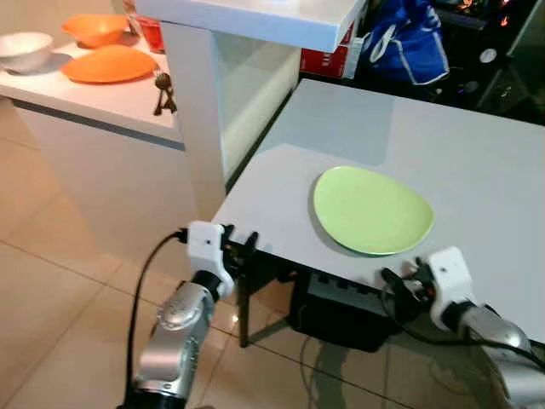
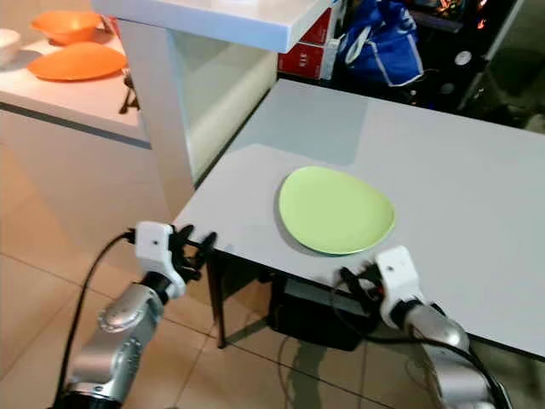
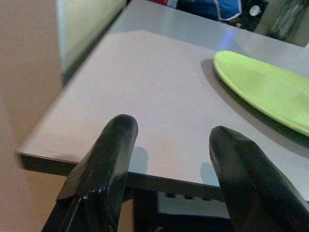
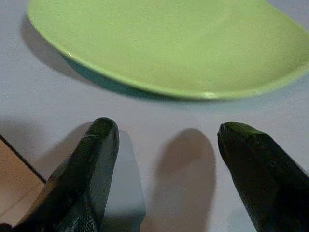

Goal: Setting the table

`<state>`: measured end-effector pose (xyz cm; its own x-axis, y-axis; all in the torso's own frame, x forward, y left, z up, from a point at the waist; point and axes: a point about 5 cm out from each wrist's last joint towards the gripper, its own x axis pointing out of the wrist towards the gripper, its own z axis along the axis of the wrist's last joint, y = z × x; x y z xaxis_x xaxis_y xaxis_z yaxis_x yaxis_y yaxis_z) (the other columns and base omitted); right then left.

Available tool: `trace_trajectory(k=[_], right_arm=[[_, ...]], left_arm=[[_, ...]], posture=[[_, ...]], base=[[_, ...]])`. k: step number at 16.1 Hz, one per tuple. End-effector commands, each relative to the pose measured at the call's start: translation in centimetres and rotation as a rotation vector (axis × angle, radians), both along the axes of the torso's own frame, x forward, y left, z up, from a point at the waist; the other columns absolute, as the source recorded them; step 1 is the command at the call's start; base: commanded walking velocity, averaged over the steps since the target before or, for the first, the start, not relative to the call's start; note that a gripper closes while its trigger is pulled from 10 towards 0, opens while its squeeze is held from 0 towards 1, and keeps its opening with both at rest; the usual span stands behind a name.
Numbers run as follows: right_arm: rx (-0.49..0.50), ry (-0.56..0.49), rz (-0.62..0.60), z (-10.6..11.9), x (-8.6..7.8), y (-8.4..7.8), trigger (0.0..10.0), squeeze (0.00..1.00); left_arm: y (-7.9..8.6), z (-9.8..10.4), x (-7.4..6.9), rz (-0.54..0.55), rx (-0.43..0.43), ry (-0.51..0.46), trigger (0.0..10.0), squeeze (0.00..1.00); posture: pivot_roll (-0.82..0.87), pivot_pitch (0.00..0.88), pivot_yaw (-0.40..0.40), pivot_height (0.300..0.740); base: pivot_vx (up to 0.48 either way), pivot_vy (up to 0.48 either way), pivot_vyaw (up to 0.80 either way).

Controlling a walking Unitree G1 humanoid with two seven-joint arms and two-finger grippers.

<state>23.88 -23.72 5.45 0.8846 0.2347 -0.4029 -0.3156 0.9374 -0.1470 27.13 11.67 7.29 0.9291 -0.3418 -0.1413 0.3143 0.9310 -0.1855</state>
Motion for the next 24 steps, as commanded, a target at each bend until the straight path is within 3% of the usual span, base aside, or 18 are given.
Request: trace_trajectory(k=[1,3,5,6,10,13,17,24], right_arm=[[-0.045,0.059,-0.067,-1.0,-1.2,-2.1,10.0,0.00],[-0.085,0.079,-0.119,-1.3,-1.9,-4.1,10.0,0.00],[-0.082,0.092,-0.123,-1.5,-2.4,-4.5,10.0,0.00],[-0.073,0.092,-0.094,-1.6,-2.6,-4.0,10.0,0.00],[-0.036,0.055,-0.061,-1.6,-0.5,-1.8,10.0,0.00],[-0.018,0.036,-0.055,-1.7,0.2,-0.9,10.0,0.00],[0.000,0.020,-0.051,-1.8,1.0,0.1,10.0,0.00],[0.010,0.015,-0.055,-2.3,1.2,0.7,10.0,0.00]], left_arm=[[-0.4,-0.3,-0.1,0.008,-0.002,0.005,10.0,0.00],[-1.3,-0.5,-0.2,-0.005,-0.015,0.012,10.0,0.00],[-1.4,-0.6,-0.3,-0.012,-0.013,0.011,10.0,0.00],[-1.0,-0.6,-0.2,-0.003,-0.010,0.009,10.0,0.00],[0.2,0.1,0.8,0.004,0.012,-0.019,10.0,0.00],[0.1,0.3,1.1,-0.024,0.066,-0.046,10.0,0.00],[-0.3,0.9,1.7,-0.086,0.093,-0.068,10.0,0.00],[-0.4,1.1,2.3,-0.099,0.096,-0.070,10.0,0.00]], posture=[[-0.12,0.000,-0.057,0.740],[-0.14,0.000,-0.063,0.740],[-0.14,0.005,-0.069,0.740],[-0.13,0.006,-0.069,0.740],[-0.10,0.000,-0.036,0.740],[-0.09,0.000,-0.024,0.740],[-0.08,0.000,-0.001,0.740],[-0.07,0.000,0.001,0.740]], base=[[0.000,0.000,0.00],[0.000,0.000,0.00],[0.000,0.000,0.00],[0.000,0.000,0.00],[0.000,0.000,0.00],[0.000,0.000,0.00],[0.000,0.000,0.00],[0.000,0.000,0.00]])
